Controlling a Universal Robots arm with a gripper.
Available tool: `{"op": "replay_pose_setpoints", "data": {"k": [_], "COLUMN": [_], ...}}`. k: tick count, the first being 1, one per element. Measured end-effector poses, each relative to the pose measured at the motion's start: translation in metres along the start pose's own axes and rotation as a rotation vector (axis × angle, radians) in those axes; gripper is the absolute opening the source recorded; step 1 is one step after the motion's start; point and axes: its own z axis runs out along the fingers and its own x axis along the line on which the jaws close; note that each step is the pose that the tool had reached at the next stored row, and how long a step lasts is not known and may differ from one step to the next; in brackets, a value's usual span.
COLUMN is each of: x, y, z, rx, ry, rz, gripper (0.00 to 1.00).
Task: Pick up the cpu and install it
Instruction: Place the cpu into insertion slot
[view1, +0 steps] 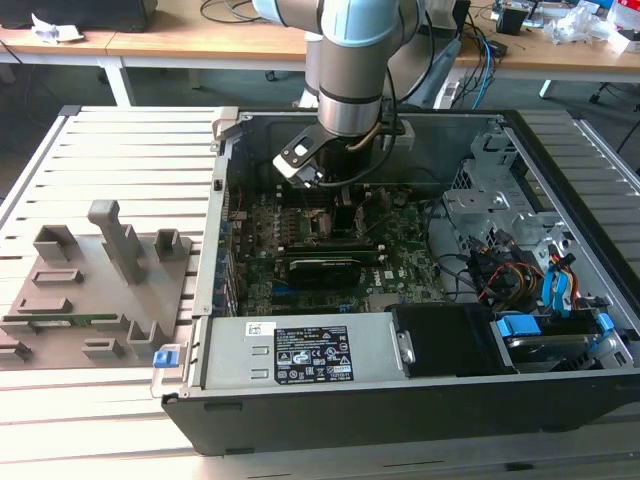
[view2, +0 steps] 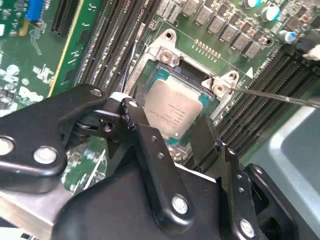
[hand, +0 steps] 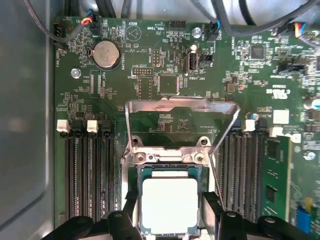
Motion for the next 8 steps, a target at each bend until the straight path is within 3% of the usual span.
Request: {"op": "replay_pose_setpoints", "data": {"k": [2,4,5,7,8], "x": [0.0016,0.0014,0.0011,0.0007,0.0003], "y": [-0.0001,-0.0002,-0.0002,-0.0003,-0.0006], "z": [-0.0079,-0.0138,-0.0178,-0.0224,-0.0281], "rx": [0.0,0.0002,0.0001,-0.0001,-0.0006], "ry": [0.0004,0.0033,0.0088,0.0345,0.0429], "rz": [0.0,0.0,0.0,0.0,0.0], "gripper": [0.61,0.41,0.35,0.11,0.11]}}
